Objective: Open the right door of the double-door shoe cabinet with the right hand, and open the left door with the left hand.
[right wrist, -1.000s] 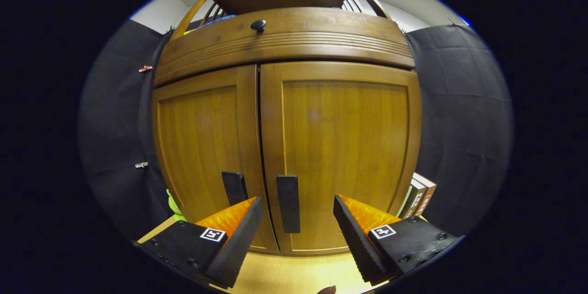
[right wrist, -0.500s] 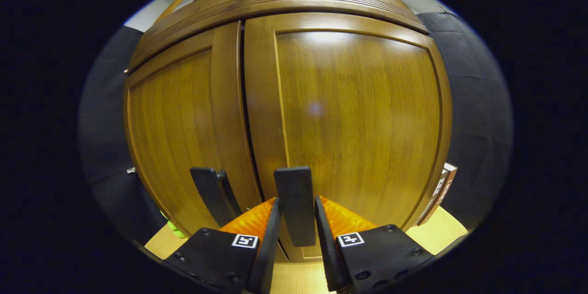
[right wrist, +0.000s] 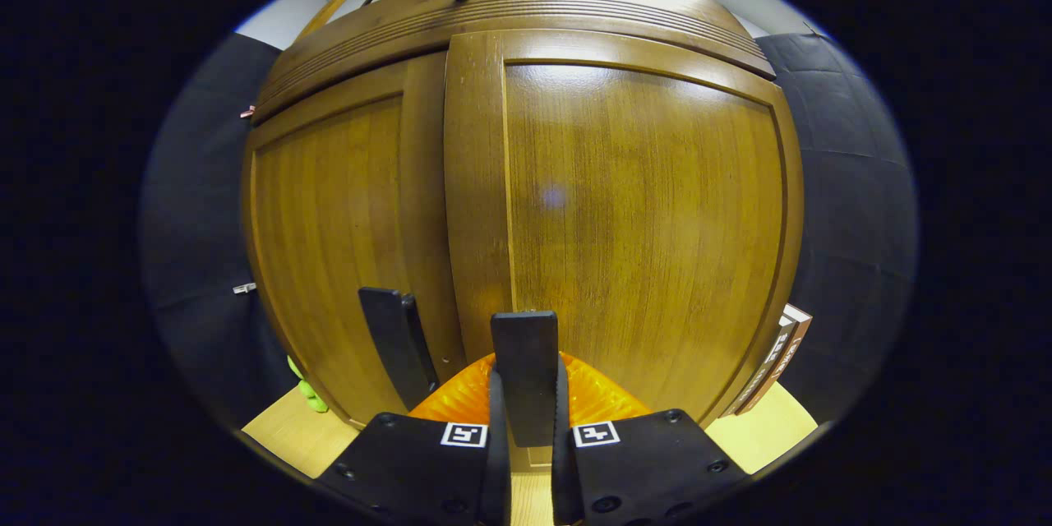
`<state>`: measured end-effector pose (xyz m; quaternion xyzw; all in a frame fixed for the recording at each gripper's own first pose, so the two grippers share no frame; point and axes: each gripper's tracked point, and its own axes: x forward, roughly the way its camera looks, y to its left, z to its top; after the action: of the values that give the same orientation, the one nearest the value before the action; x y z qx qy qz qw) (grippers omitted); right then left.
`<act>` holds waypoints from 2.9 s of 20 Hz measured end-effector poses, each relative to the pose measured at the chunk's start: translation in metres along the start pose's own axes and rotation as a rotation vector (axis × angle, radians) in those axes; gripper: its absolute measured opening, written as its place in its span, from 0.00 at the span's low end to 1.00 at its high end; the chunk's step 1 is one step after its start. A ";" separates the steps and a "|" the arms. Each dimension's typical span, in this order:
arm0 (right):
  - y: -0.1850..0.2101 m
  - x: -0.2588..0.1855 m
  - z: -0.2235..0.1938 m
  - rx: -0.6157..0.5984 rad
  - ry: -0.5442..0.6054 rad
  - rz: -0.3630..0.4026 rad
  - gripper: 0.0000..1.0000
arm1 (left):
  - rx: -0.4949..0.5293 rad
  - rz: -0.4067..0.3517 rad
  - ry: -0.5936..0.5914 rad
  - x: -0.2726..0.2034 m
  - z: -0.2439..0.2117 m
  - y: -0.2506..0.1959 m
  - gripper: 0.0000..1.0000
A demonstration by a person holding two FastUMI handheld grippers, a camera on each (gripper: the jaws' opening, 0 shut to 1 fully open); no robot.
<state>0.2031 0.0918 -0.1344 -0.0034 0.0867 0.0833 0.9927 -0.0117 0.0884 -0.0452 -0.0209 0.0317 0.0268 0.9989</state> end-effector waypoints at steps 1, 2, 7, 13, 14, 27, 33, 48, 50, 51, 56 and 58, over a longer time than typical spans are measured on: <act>-0.002 -0.008 0.000 0.015 0.003 0.006 0.23 | 0.001 -0.001 -0.004 -0.003 0.001 -0.004 0.94; -0.005 -0.017 0.000 0.020 0.003 0.009 0.23 | 0.000 -0.006 -0.007 -0.006 0.003 -0.007 0.94; -0.022 -0.063 -0.002 0.036 0.020 0.013 0.23 | -0.004 -0.007 -0.010 -0.019 0.009 -0.023 0.92; -0.057 -0.120 -0.001 0.073 0.022 0.022 0.23 | 0.003 -0.011 -0.013 -0.029 0.016 -0.045 0.92; -0.064 -0.128 -0.001 0.072 0.021 0.026 0.23 | 0.006 -0.013 -0.017 -0.030 0.018 -0.050 0.92; -0.203 -0.198 0.008 0.095 0.035 -0.062 0.18 | 0.012 -0.043 -0.024 -0.010 0.021 -0.140 0.94; -0.246 -0.208 0.013 0.059 0.054 -0.031 0.16 | 0.004 -0.041 -0.016 0.009 0.024 -0.168 0.92; -0.290 -0.239 0.035 0.012 0.011 -0.107 0.18 | 0.033 -0.081 0.002 0.052 0.004 -0.191 0.97; -0.296 -0.256 0.050 0.007 -0.026 -0.151 0.48 | 0.031 -0.081 0.005 0.065 0.001 -0.189 0.92; -0.302 -0.262 0.056 -0.010 -0.048 -0.182 0.63 | 0.030 -0.078 0.001 0.072 0.002 -0.187 0.92; -0.254 -0.288 0.059 0.016 -0.065 -0.142 0.98 | 0.041 -0.091 -0.013 0.117 -0.011 -0.182 0.92; -0.235 -0.291 0.060 0.016 -0.072 -0.125 0.98 | 0.038 -0.087 0.005 0.138 -0.024 -0.177 0.92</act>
<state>-0.0302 -0.1866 -0.0268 0.0022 0.0511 0.0204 0.9985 0.1337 -0.0818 -0.0714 -0.0032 0.0336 -0.0172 0.9993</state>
